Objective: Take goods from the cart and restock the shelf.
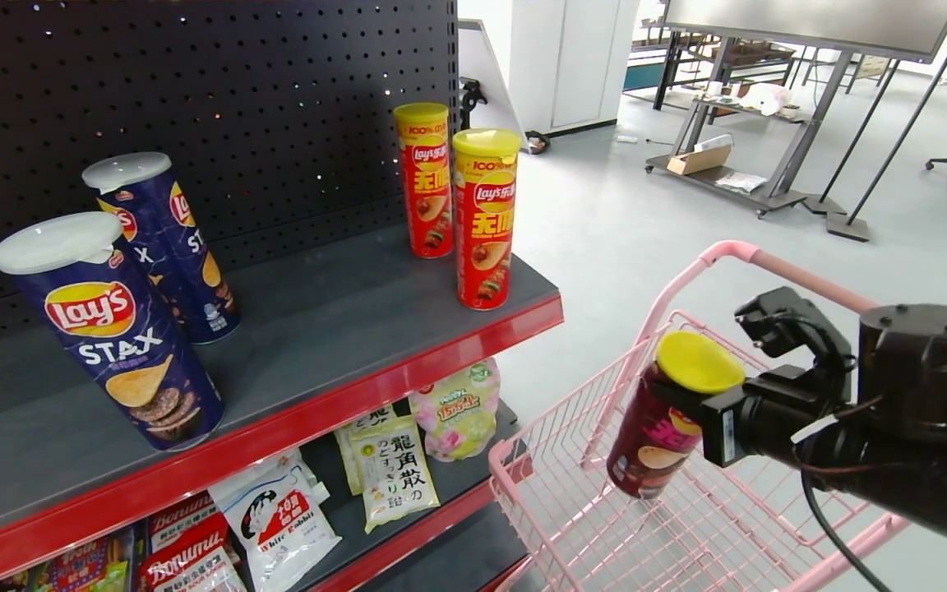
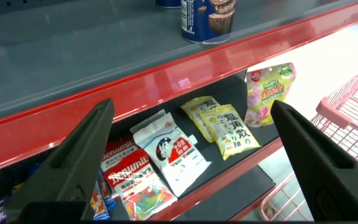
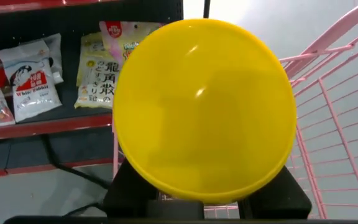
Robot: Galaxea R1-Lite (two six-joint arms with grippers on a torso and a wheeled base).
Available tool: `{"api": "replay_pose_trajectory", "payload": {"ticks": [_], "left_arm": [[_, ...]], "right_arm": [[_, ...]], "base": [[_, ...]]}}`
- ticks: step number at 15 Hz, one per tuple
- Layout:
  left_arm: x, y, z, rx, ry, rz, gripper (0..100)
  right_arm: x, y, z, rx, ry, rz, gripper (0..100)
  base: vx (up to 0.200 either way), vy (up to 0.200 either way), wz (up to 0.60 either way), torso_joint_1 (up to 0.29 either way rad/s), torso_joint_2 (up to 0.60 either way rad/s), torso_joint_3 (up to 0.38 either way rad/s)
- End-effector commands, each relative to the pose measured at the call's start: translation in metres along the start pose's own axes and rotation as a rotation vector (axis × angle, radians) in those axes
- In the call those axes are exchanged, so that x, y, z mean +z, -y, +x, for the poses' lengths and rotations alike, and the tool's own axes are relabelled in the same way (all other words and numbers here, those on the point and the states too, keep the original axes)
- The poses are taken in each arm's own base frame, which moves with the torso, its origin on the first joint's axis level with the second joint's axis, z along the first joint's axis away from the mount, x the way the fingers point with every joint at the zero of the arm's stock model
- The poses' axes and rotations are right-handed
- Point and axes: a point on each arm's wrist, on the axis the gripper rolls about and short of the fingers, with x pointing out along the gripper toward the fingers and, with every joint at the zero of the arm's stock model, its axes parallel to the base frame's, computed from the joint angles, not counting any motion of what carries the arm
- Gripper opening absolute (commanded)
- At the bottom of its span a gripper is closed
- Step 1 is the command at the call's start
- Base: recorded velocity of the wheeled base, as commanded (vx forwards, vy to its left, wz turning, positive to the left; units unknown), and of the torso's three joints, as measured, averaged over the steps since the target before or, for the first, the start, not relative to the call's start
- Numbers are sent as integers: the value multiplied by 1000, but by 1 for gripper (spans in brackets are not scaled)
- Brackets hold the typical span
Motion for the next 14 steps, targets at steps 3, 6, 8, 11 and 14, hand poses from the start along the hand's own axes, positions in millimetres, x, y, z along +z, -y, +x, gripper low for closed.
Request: {"api": "replay_pose_trajectory", "payload": {"ticks": [3, 6, 8, 11, 14], "left_arm": [[0, 0, 0, 0, -1, 0, 100], [0, 0, 0, -2, -1, 0, 100], [0, 0, 0, -2, -1, 3, 100], [0, 0, 0, -3, -2, 2, 100], [0, 0, 0, -3, -2, 2, 100]], "right_arm": [[48, 12, -65, -62, 145, 22, 0], [37, 21, -123, -121, 178, 34, 0], [9, 25, -171, -178, 171, 15, 0], [-15, 25, -204, -217, 150, -12, 0], [-19, 24, -211, -226, 139, -33, 0]], "base": [[0, 0, 0, 0, 0, 0], [0, 0, 0, 0, 0, 0], [0, 0, 0, 0, 0, 0], [0, 0, 0, 0, 0, 0], [0, 0, 0, 0, 0, 0]]}}
